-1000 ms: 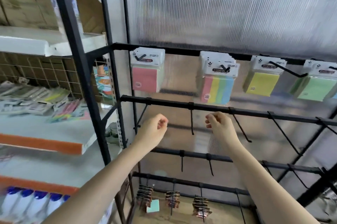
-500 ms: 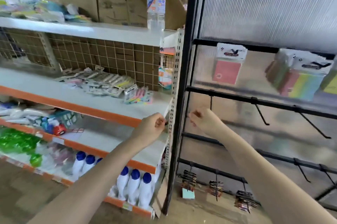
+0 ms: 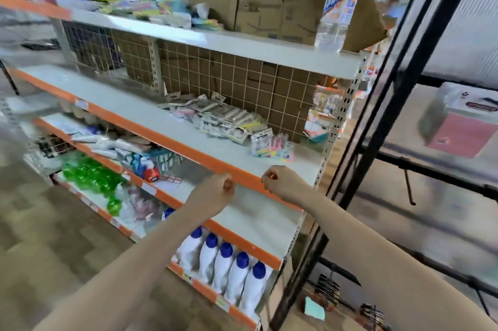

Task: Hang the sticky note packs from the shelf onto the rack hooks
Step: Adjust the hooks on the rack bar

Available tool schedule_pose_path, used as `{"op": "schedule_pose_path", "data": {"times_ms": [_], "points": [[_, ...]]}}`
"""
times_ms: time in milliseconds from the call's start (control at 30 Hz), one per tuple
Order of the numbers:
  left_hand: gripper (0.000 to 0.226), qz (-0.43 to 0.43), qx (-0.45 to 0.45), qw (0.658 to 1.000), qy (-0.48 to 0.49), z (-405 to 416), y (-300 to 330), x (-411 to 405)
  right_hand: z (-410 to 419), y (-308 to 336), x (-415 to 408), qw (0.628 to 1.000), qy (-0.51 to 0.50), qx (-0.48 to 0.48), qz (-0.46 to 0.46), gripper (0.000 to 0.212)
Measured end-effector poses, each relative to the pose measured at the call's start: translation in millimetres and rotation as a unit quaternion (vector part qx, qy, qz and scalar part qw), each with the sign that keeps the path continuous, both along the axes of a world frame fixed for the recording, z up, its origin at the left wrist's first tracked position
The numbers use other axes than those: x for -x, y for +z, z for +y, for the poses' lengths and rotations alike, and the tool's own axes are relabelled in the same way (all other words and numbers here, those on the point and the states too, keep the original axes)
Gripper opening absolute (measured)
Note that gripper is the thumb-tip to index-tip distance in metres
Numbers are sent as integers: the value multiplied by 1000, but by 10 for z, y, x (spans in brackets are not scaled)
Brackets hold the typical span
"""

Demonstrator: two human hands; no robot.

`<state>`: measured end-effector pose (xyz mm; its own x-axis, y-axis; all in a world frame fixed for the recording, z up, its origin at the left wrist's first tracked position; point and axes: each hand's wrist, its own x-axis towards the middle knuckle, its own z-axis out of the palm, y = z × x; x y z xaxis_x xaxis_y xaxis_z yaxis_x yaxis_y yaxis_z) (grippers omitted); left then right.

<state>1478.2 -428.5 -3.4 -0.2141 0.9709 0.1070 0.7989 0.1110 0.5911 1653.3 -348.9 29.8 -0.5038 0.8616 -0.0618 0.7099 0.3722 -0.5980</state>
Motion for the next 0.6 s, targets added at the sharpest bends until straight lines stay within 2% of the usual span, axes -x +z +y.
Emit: {"op": "schedule_pose_path", "data": {"times_ms": [100,333,600], "points": [[16,-9,11,1000,24,217,-95,275,245,-78,332,1000,4,-1,8,23],[15,-7,-1,1000,10,1024,-156,766,1111,-224,985,999,-9,-32,6,26],[24,10,53,998,37,1858,-207,1441,1954,-304,1685,998,-17,-54,-20,24]]}}
